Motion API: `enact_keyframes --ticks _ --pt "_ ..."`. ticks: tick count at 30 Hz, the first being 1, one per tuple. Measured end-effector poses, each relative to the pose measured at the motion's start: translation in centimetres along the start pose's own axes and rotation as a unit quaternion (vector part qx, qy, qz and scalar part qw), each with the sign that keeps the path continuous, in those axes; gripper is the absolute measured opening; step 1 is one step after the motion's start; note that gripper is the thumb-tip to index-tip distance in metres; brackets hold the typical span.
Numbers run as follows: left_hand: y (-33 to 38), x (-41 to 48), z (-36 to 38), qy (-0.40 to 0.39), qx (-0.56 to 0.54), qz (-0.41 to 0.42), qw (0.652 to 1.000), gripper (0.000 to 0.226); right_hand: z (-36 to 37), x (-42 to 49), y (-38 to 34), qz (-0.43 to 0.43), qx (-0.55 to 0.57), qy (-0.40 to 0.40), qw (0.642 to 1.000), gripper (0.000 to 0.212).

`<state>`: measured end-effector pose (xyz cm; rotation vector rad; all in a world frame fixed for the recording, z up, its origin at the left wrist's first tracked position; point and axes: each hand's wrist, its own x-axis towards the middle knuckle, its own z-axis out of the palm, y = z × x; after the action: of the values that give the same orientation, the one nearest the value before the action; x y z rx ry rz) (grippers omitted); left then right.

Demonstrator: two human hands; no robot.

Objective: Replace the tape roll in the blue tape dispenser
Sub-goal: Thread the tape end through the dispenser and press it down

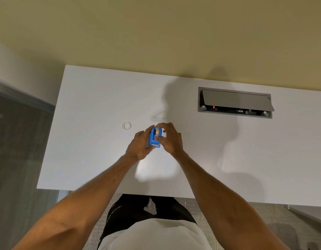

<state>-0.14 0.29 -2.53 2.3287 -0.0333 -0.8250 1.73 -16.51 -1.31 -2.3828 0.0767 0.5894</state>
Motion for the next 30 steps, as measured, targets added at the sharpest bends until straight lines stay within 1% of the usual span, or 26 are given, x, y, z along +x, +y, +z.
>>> enact_keyframes --ticks 6,15,18,19,23,27,30 --pt "0.1 0.0 0.0 0.004 -0.004 0.011 1.0 0.077 0.3 0.2 0.2 0.002 -0.033 -0.014 0.999 0.043" --pt "0.3 0.0 -0.4 -0.006 -0.024 0.024 0.999 0.076 0.5 0.2 0.2 -0.002 -0.042 -0.014 0.999 0.045" --pt "0.3 -0.1 -0.5 0.011 -0.025 0.031 0.999 0.084 0.4 -0.2 0.3 -0.008 -0.041 -0.008 0.999 0.046" --pt "0.3 -0.2 -0.6 0.022 -0.025 0.037 0.999 0.083 0.4 -0.3 0.3 -0.011 -0.041 -0.005 0.999 0.045" --pt "0.4 0.1 -0.7 0.049 -0.026 0.068 0.996 0.063 0.1 -0.3 0.4 -0.034 -0.049 0.016 0.998 0.035" --pt "0.5 0.4 -0.7 0.049 -0.01 0.053 0.997 0.053 -0.6 0.6 0.4 -0.066 -0.132 0.025 0.989 0.029" --pt "0.8 0.6 -0.4 0.062 -0.018 0.045 0.997 0.047 -0.7 1.0 0.4 -0.088 -0.174 0.032 0.98 0.028"
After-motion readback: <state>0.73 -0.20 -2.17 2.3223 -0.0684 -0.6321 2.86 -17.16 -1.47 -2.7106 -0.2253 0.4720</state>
